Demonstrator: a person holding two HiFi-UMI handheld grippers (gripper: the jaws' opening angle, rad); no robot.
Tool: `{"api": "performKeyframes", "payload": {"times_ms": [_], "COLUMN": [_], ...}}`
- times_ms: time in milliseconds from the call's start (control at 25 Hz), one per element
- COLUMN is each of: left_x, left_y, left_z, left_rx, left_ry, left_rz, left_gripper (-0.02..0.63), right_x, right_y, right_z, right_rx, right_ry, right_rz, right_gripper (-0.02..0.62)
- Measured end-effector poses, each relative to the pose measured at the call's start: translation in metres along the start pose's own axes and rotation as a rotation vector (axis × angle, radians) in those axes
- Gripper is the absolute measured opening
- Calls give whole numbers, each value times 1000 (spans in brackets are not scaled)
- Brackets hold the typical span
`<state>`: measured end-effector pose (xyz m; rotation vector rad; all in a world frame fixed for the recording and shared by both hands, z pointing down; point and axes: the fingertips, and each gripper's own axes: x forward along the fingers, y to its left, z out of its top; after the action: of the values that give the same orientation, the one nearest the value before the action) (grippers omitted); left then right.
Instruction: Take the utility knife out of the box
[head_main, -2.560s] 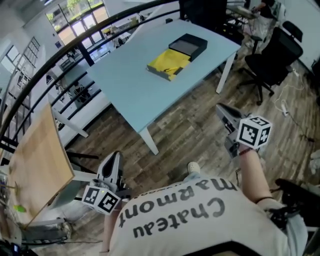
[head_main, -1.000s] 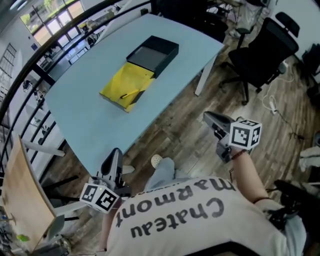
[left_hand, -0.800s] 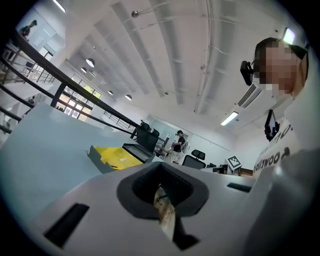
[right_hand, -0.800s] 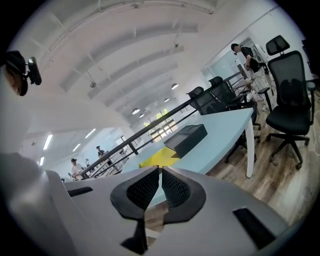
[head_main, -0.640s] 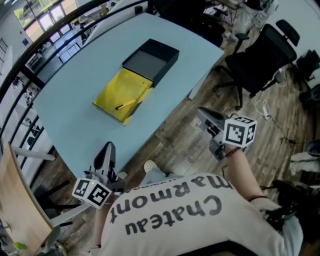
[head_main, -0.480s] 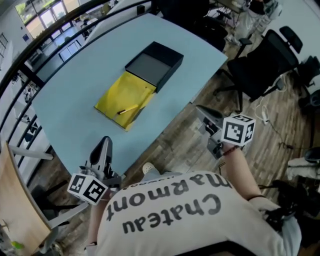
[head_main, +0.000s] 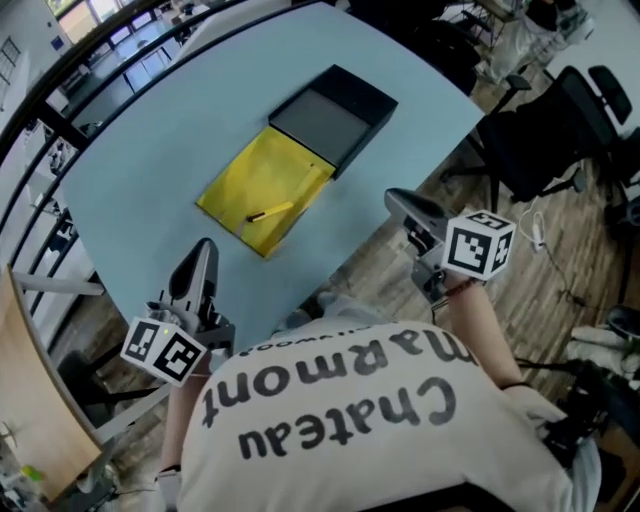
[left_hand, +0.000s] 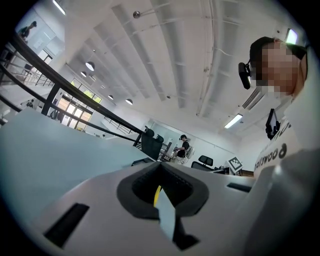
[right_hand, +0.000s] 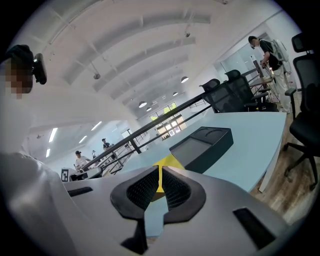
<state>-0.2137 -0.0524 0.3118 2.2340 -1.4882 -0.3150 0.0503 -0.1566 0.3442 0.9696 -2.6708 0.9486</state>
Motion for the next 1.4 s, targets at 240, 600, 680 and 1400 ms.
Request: {"api": "performKeyframes", "payload": {"times_ms": [240, 600, 680, 1400], "left_x": [17, 59, 70, 121], "left_y": [13, 30, 33, 68], "left_z": [-18, -59, -72, -152], "left_rx": [-30, 189, 182, 491], "left_ry": [59, 239, 288, 900], "left_rz": [23, 194, 234, 452], "left_gripper": [2, 3, 3, 5], "right_x": [25, 122, 139, 196], "right_y": [-16, -32, -37, -16], "right_z": [-15, -2, 3, 29], "right_rx": [48, -61, -188, -411], "right_ry": [95, 252, 288, 526], "right_rz": [8, 192, 224, 752], "right_gripper": [44, 44, 44, 44]}}
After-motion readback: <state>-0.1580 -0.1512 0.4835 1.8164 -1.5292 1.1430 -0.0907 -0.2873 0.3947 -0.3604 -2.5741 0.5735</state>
